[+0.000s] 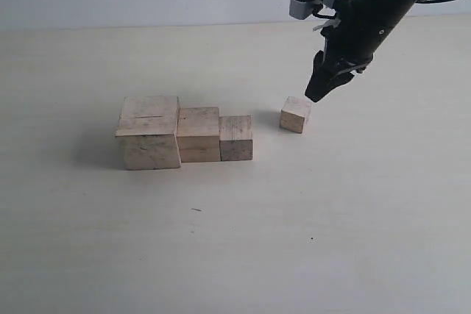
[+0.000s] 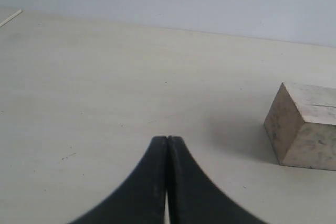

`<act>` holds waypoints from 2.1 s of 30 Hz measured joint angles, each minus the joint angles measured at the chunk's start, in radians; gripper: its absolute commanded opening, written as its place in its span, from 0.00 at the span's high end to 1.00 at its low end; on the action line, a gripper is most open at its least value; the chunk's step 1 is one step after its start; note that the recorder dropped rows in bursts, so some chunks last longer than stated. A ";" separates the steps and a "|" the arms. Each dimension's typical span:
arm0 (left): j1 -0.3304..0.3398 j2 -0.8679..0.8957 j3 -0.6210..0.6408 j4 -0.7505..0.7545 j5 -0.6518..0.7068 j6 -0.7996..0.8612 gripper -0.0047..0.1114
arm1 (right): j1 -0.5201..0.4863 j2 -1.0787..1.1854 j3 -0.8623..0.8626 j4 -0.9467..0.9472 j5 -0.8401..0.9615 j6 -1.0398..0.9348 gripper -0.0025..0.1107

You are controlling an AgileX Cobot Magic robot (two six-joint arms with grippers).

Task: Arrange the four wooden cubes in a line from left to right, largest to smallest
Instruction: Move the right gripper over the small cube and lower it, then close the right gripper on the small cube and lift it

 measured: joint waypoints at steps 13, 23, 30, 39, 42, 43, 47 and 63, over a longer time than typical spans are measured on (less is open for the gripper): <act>0.000 0.000 0.000 0.000 0.000 0.000 0.96 | 0.000 0.014 0.000 0.077 -0.047 -0.128 0.32; 0.000 0.000 0.000 0.000 0.000 0.000 0.96 | 0.000 0.073 0.000 0.093 -0.098 -0.177 0.32; 0.000 0.000 0.000 0.000 0.000 0.000 0.96 | 0.000 0.109 0.000 0.097 -0.143 -0.182 0.32; 0.000 0.000 0.000 0.000 0.000 0.000 0.96 | 0.000 0.150 0.000 0.098 -0.145 -0.183 0.72; 0.000 0.000 0.000 0.000 0.000 0.000 0.96 | 0.000 0.151 0.000 0.098 -0.135 -0.183 0.98; 0.000 0.000 0.000 0.000 0.000 0.000 0.96 | 0.000 0.151 0.000 0.098 -0.127 -0.183 0.98; 0.000 0.000 0.000 0.000 0.000 0.000 0.96 | 0.000 0.151 0.000 0.108 -0.086 -0.205 0.98; 0.000 0.000 0.000 0.000 0.000 0.000 0.96 | 0.029 0.155 0.000 0.163 0.097 -0.549 0.98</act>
